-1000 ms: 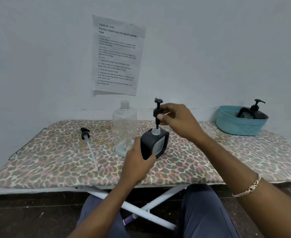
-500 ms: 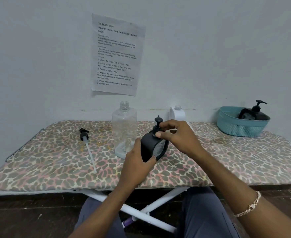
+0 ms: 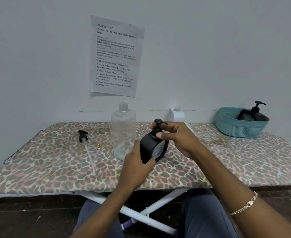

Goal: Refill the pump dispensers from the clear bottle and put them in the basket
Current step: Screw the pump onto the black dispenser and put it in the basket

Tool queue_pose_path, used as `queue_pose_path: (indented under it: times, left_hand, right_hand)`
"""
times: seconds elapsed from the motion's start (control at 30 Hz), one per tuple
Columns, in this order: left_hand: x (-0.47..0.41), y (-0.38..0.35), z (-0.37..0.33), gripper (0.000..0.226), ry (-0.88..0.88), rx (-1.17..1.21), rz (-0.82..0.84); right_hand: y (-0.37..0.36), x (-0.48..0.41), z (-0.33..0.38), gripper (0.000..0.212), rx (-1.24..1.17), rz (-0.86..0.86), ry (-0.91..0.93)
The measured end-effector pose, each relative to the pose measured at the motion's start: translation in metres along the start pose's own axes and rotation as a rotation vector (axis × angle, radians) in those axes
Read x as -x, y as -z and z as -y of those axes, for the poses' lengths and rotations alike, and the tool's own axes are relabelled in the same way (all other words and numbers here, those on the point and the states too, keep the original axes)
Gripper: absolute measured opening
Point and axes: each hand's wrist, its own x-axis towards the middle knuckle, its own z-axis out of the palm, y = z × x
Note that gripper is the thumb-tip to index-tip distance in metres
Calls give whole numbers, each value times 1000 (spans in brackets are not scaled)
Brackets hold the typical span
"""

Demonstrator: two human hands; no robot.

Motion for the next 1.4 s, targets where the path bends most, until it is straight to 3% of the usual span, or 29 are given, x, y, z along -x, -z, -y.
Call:
queue_pose_path:
  times: [0.13, 0.23, 0.4, 0.53, 0.63, 0.8, 1.03, 1.13, 1.4]
  left_hand:
    - [1, 0, 0, 41, -2, -4, 9]
    - [0, 0, 1, 41, -5, -10, 8]
    - [-1, 0, 1, 43, 3, -1, 7]
    - [-1, 0, 2, 44, -7, 1, 6]
    - [0, 0, 3, 43, -7, -9, 10]
    - [0, 0, 2, 42, -2, -12, 9]
    - [-1, 0, 2, 40, 0, -18, 6]
    - [-2, -1, 2, 39, -5, -15, 3]
    - [-1, 0, 1, 40, 12, 16, -4]
  right_hand:
    - [-15, -2, -4, 21, 208, -177, 47]
    - [-24, 0, -6, 40, 362, -233, 55]
    - [-5, -3, 2, 47, 277, -30, 7]
    - [7, -3, 1, 30, 139, 55, 39]
    - [1, -5, -4, 21, 192, -74, 39]
    - [-22, 0, -8, 42, 339, -238, 82]
    - [6, -3, 1, 34, 145, 58, 29]
    - [8, -3, 0, 31, 113, 92, 32]
    - [-19, -2, -9, 19, 194, -238, 102]
